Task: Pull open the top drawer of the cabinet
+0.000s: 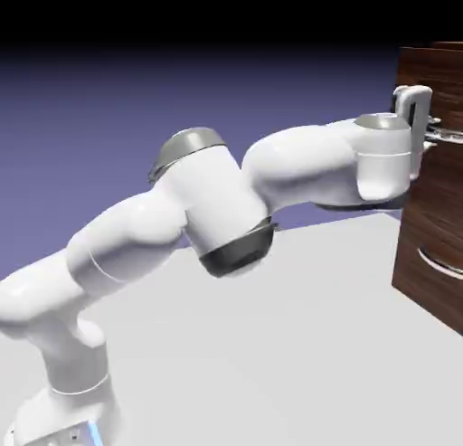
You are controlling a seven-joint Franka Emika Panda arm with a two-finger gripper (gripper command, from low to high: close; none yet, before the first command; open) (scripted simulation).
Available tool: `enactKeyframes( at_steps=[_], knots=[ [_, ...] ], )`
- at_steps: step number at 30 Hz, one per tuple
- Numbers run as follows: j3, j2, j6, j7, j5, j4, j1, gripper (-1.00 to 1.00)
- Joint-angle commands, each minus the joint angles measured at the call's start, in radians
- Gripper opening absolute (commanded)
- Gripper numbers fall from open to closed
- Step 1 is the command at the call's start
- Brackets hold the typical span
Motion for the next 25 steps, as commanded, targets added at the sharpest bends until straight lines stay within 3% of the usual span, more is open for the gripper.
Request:
enactKeyframes(
  at_steps=[1,12,22,23,25],
  knots=[
    [0.019,-0.011,-0.009,0.014,-0.004,-0.036,-0.031,-1.0],
    [0.292,-0.073,-0.095,0.118,-0.016,-0.423,-0.419,-1.0],
    [0.562,0.002,-0.149,0.103,0.034,-0.728,-0.754,-1.0],
    [0.562,0.002,-0.149,0.103,0.034,-0.728,-0.754,1.0],
    [0.591,0.017,-0.15,0.097,0.045,-0.761,-0.79,1.0]
  ],
)
